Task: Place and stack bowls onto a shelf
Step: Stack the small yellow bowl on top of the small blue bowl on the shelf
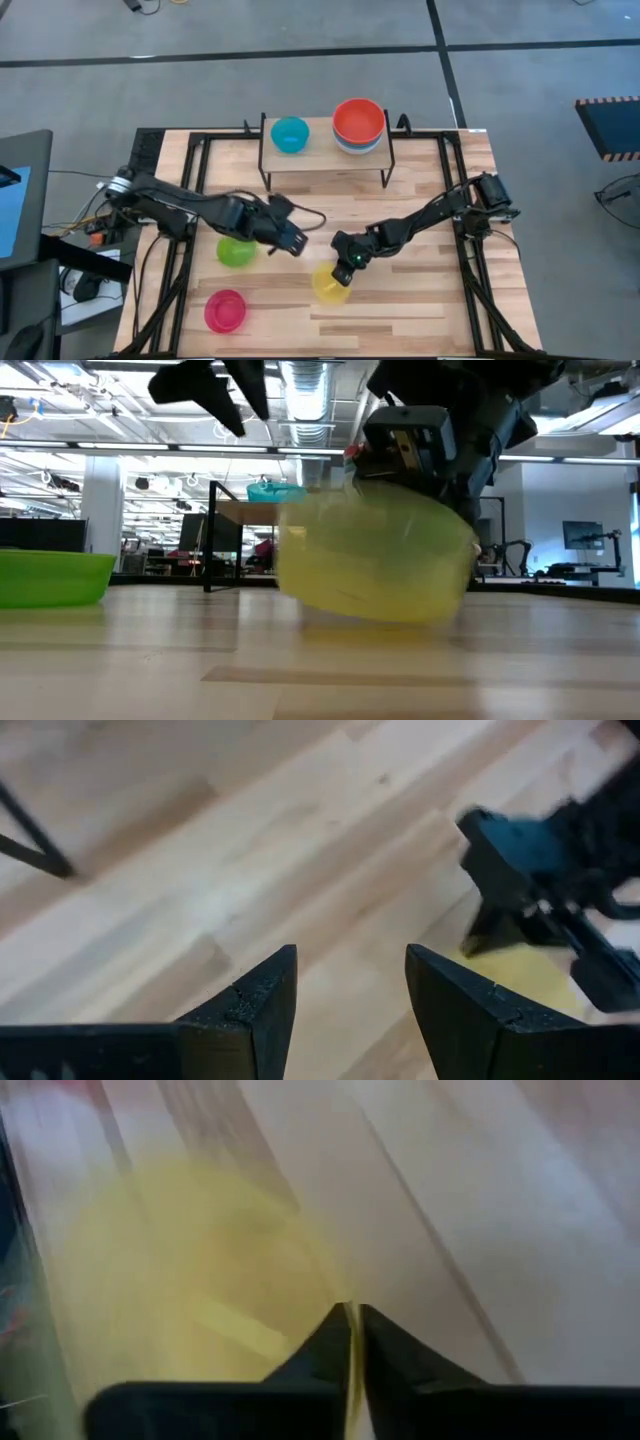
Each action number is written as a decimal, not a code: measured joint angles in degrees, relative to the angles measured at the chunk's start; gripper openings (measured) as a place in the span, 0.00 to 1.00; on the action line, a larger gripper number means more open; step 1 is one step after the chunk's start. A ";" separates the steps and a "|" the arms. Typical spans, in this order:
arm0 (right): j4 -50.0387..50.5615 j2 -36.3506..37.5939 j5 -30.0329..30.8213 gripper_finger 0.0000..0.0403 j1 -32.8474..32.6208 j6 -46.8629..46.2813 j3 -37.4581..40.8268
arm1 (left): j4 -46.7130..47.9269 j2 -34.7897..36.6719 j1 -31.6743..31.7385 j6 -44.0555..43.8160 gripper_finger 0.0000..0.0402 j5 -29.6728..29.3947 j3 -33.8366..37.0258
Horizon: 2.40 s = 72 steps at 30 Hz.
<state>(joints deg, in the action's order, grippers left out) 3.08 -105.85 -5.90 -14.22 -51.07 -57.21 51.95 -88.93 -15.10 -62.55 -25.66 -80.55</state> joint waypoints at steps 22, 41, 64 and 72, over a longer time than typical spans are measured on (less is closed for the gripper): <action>6.92 16.61 22.91 0.07 -3.23 3.34 0.02 | -18.85 -9.41 8.57 18.58 0.21 31.28 -0.13; 5.67 28.26 37.15 0.31 -0.21 11.12 -0.11 | 5.26 -6.91 18.45 40.73 0.00 18.64 -15.38; 7.27 29.86 39.39 0.33 11.09 1.54 -0.02 | 3.63 -6.87 61.86 70.81 0.00 32.89 -25.74; 7.62 29.87 38.36 0.33 11.39 -0.13 -0.02 | -3.36 -6.90 64.77 69.57 0.00 34.85 -17.05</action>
<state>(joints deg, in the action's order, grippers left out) 10.70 -75.99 32.46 -2.83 -51.20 -57.23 48.59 -95.84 49.67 7.03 9.19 -97.61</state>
